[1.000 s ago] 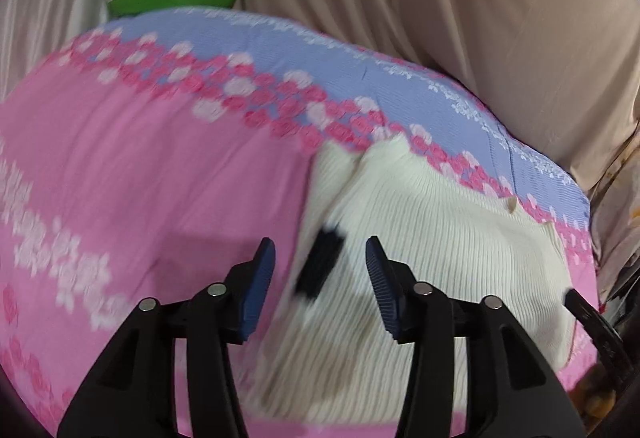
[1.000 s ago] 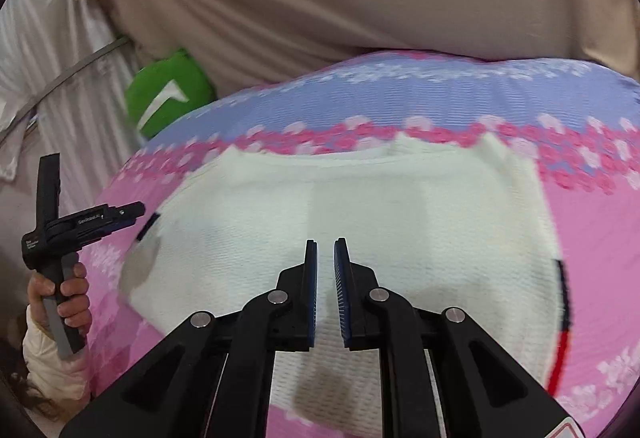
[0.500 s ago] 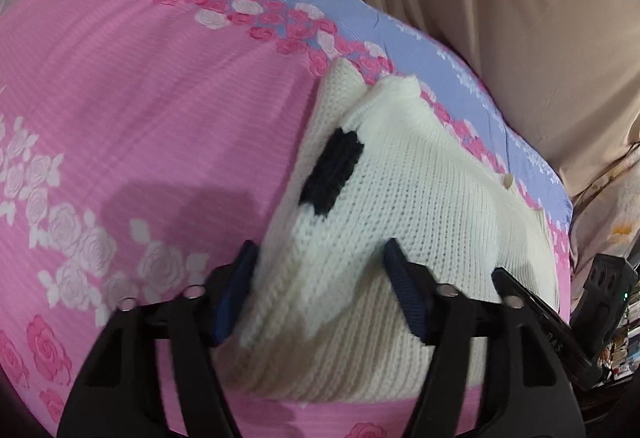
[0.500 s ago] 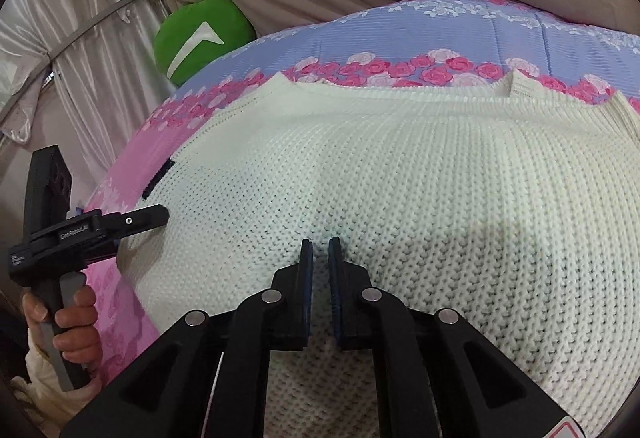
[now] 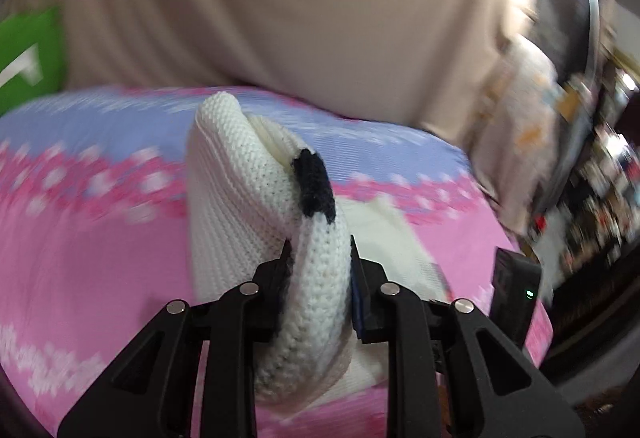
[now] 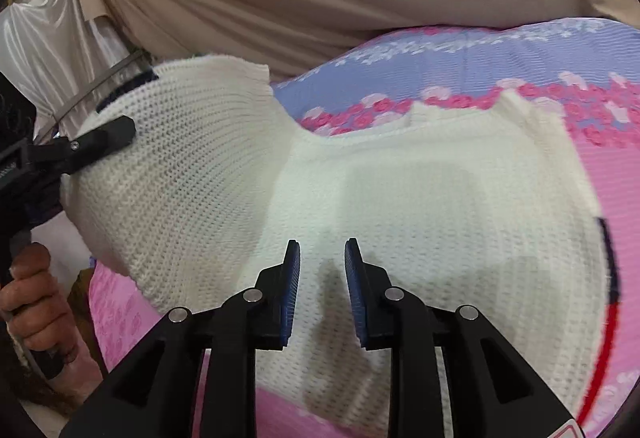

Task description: Fold small clothes

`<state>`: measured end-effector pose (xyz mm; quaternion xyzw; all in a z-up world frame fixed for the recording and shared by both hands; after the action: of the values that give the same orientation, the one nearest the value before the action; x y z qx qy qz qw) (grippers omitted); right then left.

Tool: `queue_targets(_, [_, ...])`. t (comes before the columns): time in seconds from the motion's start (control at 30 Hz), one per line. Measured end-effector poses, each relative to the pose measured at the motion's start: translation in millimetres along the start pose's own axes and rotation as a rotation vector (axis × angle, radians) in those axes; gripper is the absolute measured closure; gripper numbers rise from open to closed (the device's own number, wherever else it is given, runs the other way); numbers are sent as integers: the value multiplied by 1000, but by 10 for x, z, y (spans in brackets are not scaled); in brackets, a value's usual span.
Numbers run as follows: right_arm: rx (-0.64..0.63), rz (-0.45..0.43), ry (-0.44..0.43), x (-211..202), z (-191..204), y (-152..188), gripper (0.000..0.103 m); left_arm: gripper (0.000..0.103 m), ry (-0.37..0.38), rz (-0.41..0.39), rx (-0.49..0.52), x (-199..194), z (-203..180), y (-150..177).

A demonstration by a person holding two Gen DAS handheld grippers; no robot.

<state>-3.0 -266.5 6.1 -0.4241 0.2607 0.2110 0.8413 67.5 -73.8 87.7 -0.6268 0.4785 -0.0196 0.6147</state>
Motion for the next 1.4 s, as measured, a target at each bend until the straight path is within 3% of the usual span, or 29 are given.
queue_targets(0.13, [116,-83,133,-485,-576,62,76,81,101,112,159,633,-719,131])
queue_targets(0.27, [217,-134,229,-855,-989,193,73,80,137,342,208,1490,-1049,645])
queue_targets(0.3, [228,-138,238,-900,-1029,205,73,79,122,346,218,1574,-1062,723])
queue_targets(0.4, [219,-150,214,-974,-1000,161,69,72,58,260,279,1383,-1174,706])
queue_targets(0.47, [200,-160,159,-964,-913,59,59,59,81,216,254,1146,-1132,619])
queue_targets(0.5, [188,-164,120,-937,-841,-5,46,48,95,184,245,986,-1074,577])
queue_targets(0.53, [181,-164,89,-899,-771,-54,34,45,88,155,239,852,-1013,559])
queue_targets(0.57, [176,-157,58,-837,-717,-111,31,43,63,126,231,720,-927,545])
queue_targets(0.7, [180,-67,-23,-485,-608,-265,30,41,-58,121,135,474,-444,589])
queue_targets(0.8, [173,18,5,-161,-621,-281,29,41,-91,165,28,429,-72,755])
queue_targets(0.87, [151,71,21,62,-632,-296,50,41,-108,199,-18,441,81,868])
queue_targets(0.9, [131,80,16,109,-583,-324,77,41,-109,213,-36,472,119,913])
queue_targets(1.03, [78,-82,-182,-341,-333,-596,80,41,-94,200,-37,455,71,904])
queue_targets(1.1, [88,-122,-210,-463,-373,-658,80,41,-100,187,-9,476,0,862])
queue_targets(1.17, [116,-96,-131,-355,-573,-612,80,41,-104,205,7,572,-33,870])
queue_targets(1.23, [119,44,56,36,-858,-433,78,41,-115,246,16,738,-25,926])
queue_targets(1.27, [142,72,101,133,-974,-355,76,40,-123,275,16,832,-12,973])
queue_targets(1.33, [172,31,39,-58,-937,-322,71,39,-119,309,2,917,12,1042])
queue_targets(1.4, [123,-49,68,-372,-811,-353,69,40,-111,311,-9,891,14,1046])
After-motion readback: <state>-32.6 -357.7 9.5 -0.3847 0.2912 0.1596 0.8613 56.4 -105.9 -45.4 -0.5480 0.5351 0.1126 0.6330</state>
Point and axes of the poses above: each gripper's, at about its wrist camera, not at the fingertips, and x roughly the way its jaws point, z to its left, y to its underside, the point moved 3 cm from there along x, roughly the way its jaws point, and after that the axes turned 3 degrees about x, right-handed, at the moved point
